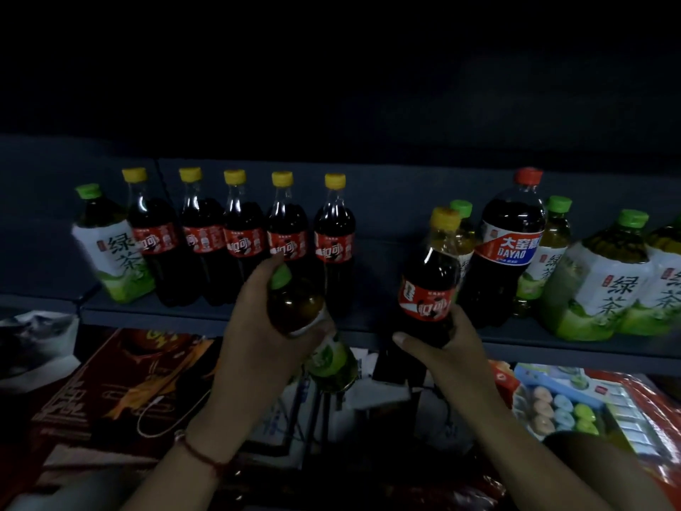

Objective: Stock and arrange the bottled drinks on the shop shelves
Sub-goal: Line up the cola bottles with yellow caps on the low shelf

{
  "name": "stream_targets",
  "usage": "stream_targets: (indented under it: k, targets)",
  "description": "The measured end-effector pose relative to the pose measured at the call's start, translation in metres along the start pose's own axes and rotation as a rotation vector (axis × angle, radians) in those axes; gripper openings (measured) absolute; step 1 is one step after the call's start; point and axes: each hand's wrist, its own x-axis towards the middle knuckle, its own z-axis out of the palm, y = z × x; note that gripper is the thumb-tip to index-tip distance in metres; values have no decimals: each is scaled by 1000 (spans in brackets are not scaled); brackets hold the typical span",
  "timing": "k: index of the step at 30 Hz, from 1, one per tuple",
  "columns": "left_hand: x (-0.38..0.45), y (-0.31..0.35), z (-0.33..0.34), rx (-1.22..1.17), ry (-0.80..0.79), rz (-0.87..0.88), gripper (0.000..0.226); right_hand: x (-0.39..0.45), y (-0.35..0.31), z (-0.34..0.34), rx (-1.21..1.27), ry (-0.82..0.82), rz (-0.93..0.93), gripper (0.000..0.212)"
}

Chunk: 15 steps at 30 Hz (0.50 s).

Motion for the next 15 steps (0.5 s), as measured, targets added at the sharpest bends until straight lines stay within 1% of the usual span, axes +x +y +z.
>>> stream_targets:
  k: [3,6,8,11,15]
  targets:
    - [-10,-14,-20,-51,25,-71,92,24,-10,21,-17,-31,-92,61]
    - [-17,-24,-33,-60,28,-106,92,51,-12,42,-54,0,-144,56]
    - [-19,-27,-40,-63,27,-120,91,68,-9,54,-74,26,-142,55]
    - [-21,-33,-49,-66,50,-126,92,85,5,66,-104,70,-111,62]
    - [-21,-37,-54,-80,88,-148,95,96,19,73,-116,75,-102,65]
